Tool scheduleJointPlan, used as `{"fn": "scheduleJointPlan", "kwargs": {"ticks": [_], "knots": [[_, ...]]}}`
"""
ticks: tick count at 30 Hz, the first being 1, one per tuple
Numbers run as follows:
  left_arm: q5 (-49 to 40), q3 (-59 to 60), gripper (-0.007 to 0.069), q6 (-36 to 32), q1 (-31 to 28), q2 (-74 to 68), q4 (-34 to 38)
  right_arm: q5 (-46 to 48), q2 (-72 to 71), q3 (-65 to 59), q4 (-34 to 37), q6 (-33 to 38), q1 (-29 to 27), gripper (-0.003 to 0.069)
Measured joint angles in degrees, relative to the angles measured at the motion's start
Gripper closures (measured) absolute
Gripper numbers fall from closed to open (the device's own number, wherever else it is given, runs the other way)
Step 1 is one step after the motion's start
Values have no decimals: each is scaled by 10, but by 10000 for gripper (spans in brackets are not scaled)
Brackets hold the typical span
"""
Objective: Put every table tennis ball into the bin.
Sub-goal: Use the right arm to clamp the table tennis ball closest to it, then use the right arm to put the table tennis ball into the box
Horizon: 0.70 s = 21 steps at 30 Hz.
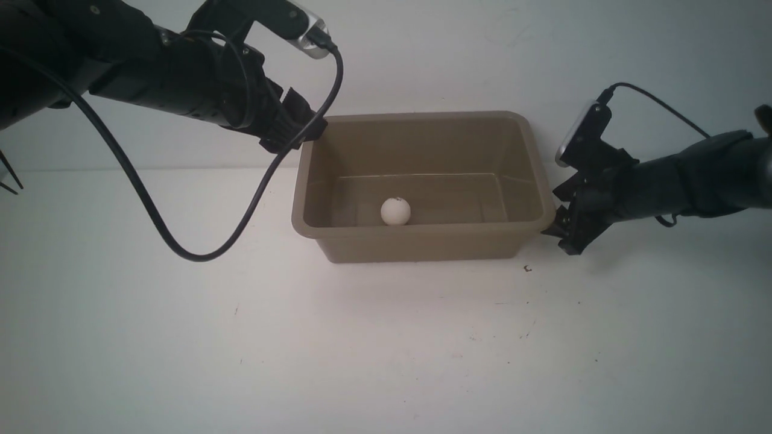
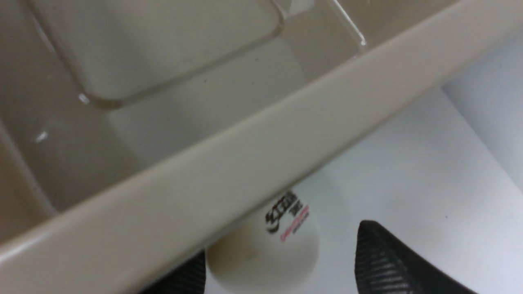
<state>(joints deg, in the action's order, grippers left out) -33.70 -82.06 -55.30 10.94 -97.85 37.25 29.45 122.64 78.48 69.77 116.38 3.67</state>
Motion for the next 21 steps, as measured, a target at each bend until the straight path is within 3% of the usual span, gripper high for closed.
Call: {"fn": "scheduleJointPlan", "kwargs": {"ticks": [5,9,17,21], "knots": [[0,0,104,0,0,0,0,2,17,11,8,-4,0,218],[0,0,104,0,0,0,0,-3,19,12,16,-11,0,320],[7,0,104,0,0,0,0,-71,-19,12,26,-14,-23,315],[8,0,104,0,0,0,-1,2,-96,12,42,-30,-47,315]]}}
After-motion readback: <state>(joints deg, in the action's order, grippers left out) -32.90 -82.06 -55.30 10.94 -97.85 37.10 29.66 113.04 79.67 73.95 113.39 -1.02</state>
